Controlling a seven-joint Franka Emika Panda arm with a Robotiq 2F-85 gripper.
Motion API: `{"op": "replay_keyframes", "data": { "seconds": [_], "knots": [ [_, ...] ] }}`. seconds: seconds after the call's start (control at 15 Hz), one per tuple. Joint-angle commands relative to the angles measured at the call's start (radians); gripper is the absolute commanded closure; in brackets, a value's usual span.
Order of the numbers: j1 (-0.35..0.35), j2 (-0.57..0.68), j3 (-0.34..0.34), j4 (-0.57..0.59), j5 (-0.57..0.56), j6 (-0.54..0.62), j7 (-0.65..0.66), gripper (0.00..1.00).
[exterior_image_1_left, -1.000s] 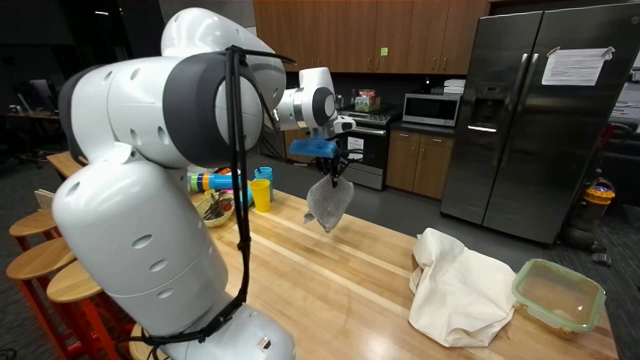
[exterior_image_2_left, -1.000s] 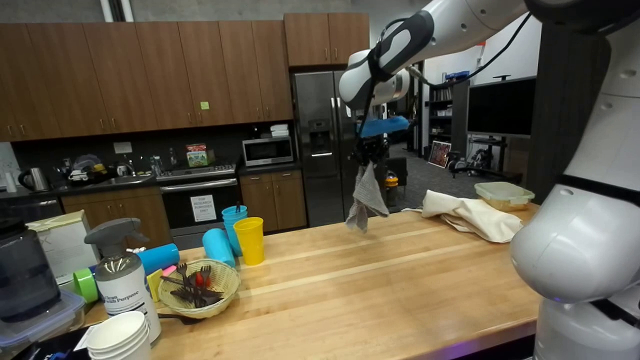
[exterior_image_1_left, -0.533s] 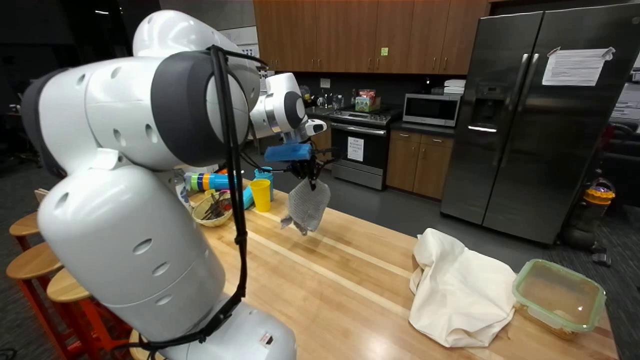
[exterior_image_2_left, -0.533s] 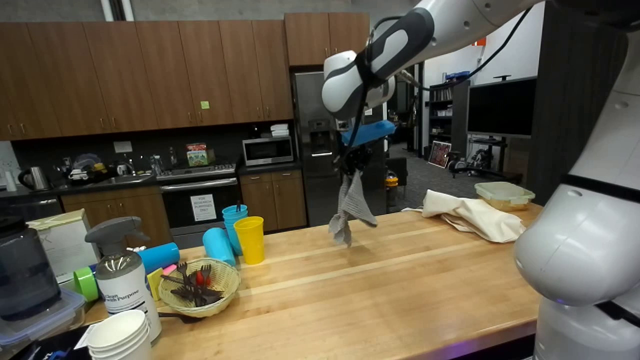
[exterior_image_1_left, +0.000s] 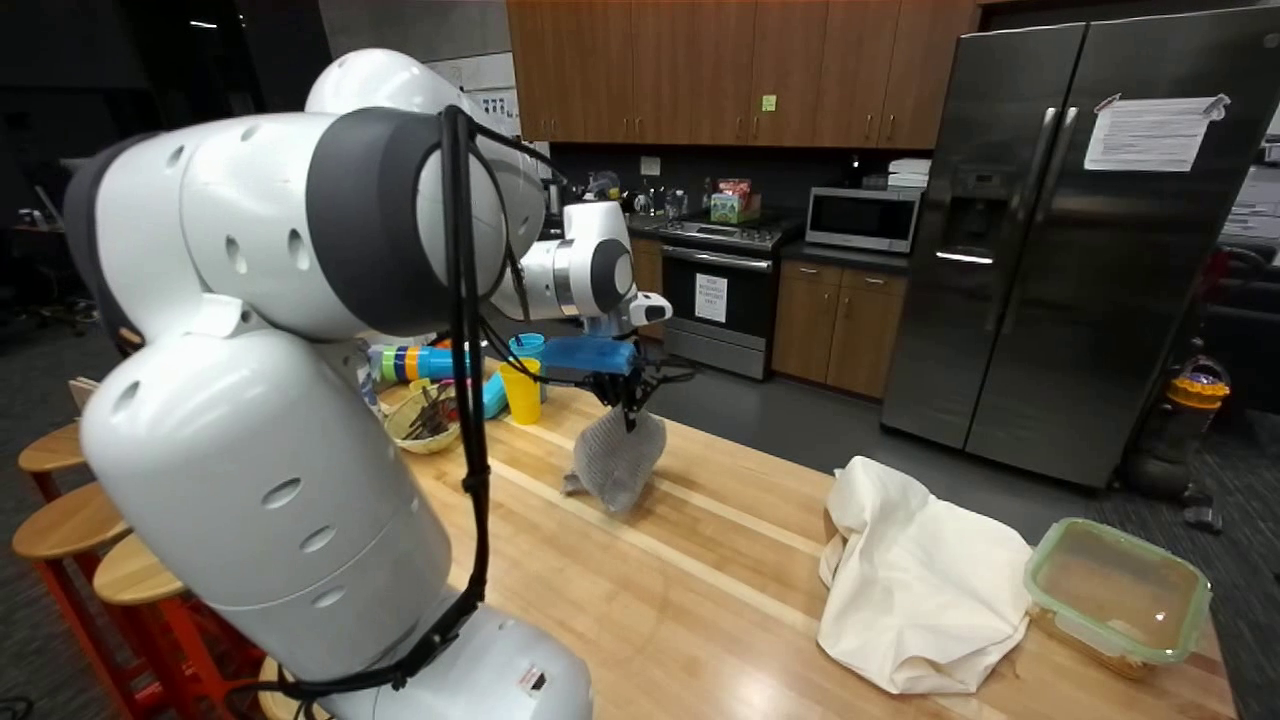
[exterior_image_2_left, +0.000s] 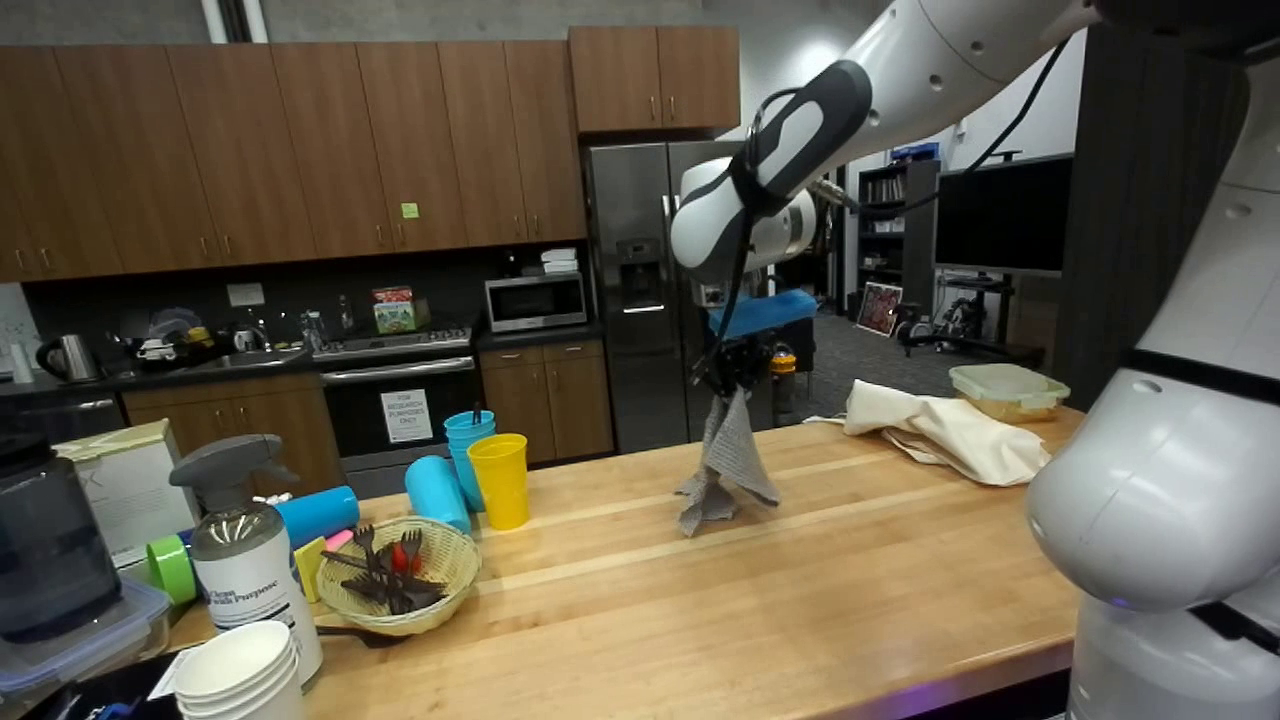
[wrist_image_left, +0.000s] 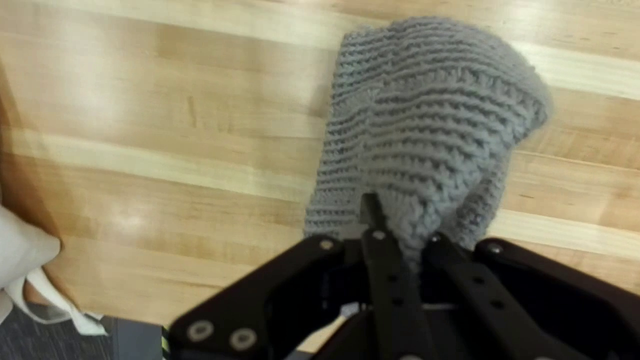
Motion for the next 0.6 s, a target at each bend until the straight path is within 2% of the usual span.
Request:
{"op": "replay_keyframes", "data": {
  "seconds": [0.0,0.27,0.53],
  "knots": [
    [-0.041,0.009,-0.056,-0.084,0.039,0.074,-0.01,0.99],
    [-0.138,0.046,-0.152,-0.137,0.033,0.112,-0.022,0.99],
    [-0.214,0.095,-0.244,-0.124,0.049,0.103,-0.071,0.99]
  ]
}}
